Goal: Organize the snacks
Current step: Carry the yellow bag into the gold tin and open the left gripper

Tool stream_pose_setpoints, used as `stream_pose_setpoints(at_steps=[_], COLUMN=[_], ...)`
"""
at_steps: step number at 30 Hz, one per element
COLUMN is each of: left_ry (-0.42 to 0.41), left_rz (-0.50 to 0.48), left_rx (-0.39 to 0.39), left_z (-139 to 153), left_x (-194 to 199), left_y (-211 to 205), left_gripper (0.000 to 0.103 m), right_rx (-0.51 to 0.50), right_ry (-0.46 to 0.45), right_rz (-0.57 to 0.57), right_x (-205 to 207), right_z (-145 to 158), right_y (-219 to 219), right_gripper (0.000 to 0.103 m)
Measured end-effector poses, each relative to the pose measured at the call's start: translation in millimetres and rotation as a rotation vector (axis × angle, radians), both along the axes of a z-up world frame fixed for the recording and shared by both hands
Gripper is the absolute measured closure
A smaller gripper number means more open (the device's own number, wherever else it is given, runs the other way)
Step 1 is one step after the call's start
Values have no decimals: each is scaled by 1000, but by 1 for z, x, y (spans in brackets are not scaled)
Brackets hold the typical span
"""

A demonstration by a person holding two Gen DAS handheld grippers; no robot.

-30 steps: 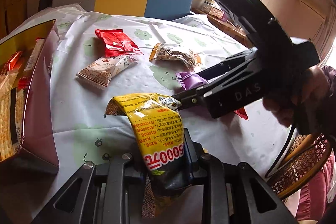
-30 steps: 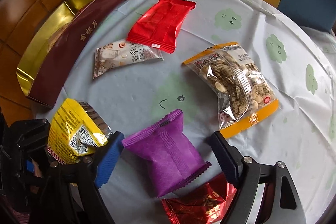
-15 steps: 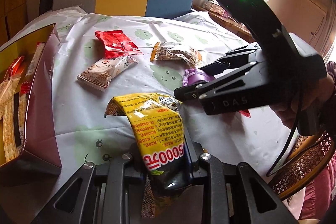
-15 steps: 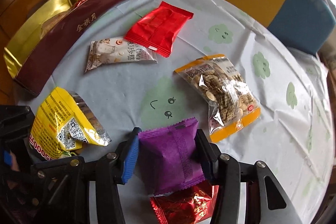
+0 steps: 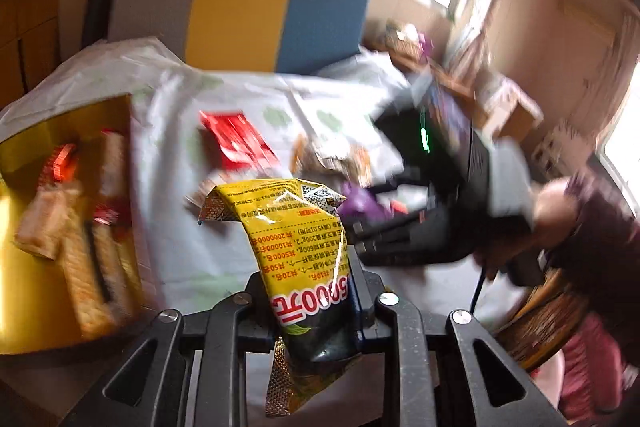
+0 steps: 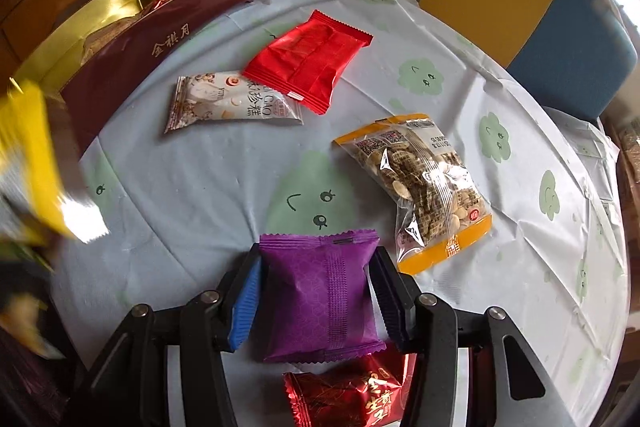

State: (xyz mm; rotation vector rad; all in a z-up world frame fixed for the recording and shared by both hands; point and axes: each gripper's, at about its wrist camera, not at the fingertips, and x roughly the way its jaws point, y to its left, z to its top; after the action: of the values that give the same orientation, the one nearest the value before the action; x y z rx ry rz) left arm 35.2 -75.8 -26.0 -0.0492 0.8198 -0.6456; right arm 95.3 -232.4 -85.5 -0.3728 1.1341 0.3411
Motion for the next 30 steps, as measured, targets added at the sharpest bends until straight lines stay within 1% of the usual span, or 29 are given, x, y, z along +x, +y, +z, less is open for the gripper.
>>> stream_pose_setpoints(at_steps=[4, 7, 9, 12, 15, 16, 18, 20, 22, 24, 27, 30], left_ry=[15, 48, 71, 101, 106, 121, 137, 143, 147, 130, 71, 29], left_rz=[131, 270, 340, 403, 432, 443, 456, 499, 509, 525, 519, 511], left_rx=[-68, -72, -66, -32, -11, -3, -14, -16, -31, 3, 47, 82], left_z=[22, 27, 26, 21, 13, 10, 6, 4, 2, 1, 2, 5], left_x=[26, 57, 76, 110, 136, 143, 154, 151, 143, 131, 109, 91], left_y=[45, 80, 99, 115, 122, 123, 126, 132, 134, 132, 124, 116], left_gripper=[77, 77, 77, 76, 69, 67, 65, 65, 65, 65, 65, 65], right_rx=[1, -5, -9, -13, -13, -14, -15, -17, -23, -31, -42, -47], right_ry=[0, -6, -8, -11, -10, -11, -11, -11, -14, -19, -28, -34], right_rz=[-6, -5, -4, -2, -2, -2, -2, 0, 7, 14, 23, 27], right_x=[4, 3, 1, 0, 0, 0, -1, -1, -1, -1, -2, -3], right_z=[-2, -1, 0, 0, 0, 0, 1, 1, 1, 2, 2, 2], right_y=[-1, 0, 0, 2, 2, 2, 3, 3, 3, 4, 6, 7], right_gripper=[50, 50, 50, 50, 50, 50, 50, 50, 50, 50, 50, 50])
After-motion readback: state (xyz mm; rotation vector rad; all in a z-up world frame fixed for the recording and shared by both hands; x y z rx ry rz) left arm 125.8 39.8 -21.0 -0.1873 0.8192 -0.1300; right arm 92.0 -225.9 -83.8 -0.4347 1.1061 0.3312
